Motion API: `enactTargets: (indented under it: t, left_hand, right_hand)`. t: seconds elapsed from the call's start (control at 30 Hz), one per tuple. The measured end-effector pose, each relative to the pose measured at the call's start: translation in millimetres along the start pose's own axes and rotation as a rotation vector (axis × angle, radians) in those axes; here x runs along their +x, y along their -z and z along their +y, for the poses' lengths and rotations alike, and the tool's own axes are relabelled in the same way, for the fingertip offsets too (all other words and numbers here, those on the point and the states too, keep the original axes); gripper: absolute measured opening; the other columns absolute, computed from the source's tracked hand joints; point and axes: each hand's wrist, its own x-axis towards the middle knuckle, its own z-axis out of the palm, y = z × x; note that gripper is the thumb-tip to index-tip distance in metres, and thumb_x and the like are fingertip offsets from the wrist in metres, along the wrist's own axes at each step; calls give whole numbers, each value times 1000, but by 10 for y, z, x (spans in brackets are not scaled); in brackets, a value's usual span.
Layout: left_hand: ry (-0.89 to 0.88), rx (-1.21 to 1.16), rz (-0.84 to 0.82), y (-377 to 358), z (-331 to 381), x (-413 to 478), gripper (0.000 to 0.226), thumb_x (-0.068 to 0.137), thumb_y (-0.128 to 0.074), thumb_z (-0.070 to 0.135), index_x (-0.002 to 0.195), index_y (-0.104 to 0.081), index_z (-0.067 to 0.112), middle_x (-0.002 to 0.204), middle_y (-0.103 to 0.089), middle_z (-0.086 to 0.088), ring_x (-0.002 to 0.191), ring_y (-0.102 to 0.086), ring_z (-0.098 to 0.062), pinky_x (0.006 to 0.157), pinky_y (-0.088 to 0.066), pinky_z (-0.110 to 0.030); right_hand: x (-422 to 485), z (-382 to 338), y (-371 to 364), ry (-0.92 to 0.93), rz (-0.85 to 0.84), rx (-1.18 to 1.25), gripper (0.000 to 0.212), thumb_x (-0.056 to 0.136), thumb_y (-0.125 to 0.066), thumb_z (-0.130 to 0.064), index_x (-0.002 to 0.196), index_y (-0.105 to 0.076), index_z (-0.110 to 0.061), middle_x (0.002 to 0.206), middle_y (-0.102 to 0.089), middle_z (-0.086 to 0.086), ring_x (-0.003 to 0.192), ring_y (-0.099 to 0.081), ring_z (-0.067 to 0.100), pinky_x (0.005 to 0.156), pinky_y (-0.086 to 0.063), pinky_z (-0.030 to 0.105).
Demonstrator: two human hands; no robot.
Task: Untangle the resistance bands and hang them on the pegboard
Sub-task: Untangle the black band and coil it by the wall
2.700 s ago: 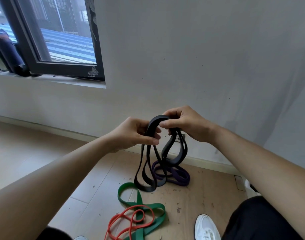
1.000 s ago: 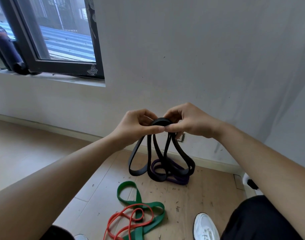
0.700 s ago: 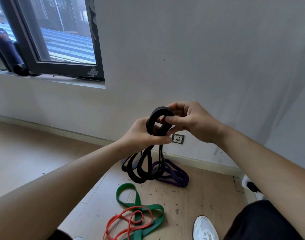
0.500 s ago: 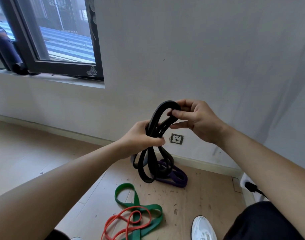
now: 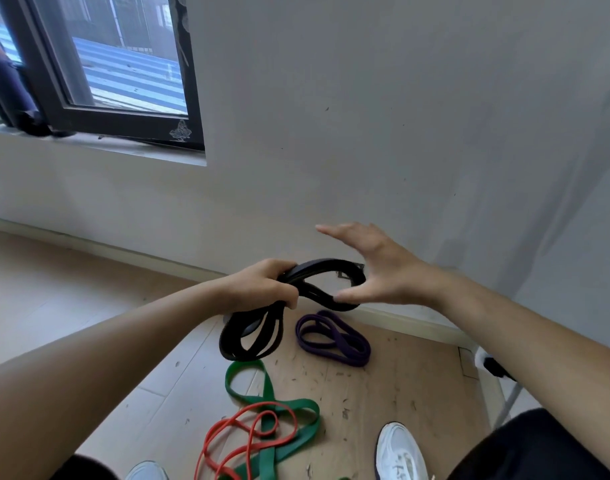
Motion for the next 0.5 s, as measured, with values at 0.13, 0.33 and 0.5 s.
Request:
enactTargets:
  t: [0.13,0.33,0.5]
  left_hand:
    - [2,-88,18,-20,-7,31,41,72,-69,16,111,-64,3,76,-58,-6,67,-57,-19,60,-46,-28]
    - [-43,195,-32,-58,-207,40,37,80,-74,11,113,-61,23,77,-66,6,62,-62,-5,60,-52,-21]
    - [-72,533,34,-252,-624,298,56,66,-76,32,108,-39,39,98,-68,10,73,-60,-12,64,-55,-37]
  right_hand:
    - [96,-37,-286,122,-21,-220,105,68,-85,-48,155,-28,-31,142,-50,-8,115,-50,12,94,-49,33]
    - [37,217,-563,46,-22,72,50,78,-82,-29,119,-54,-25,100,-65,-8,80,-62,8,71,-54,28]
    - [16,555,-906,-92,-107,145,31,76,-78,-36,100,-60,-29,85,-66,-4,78,-62,14,70,-53,37]
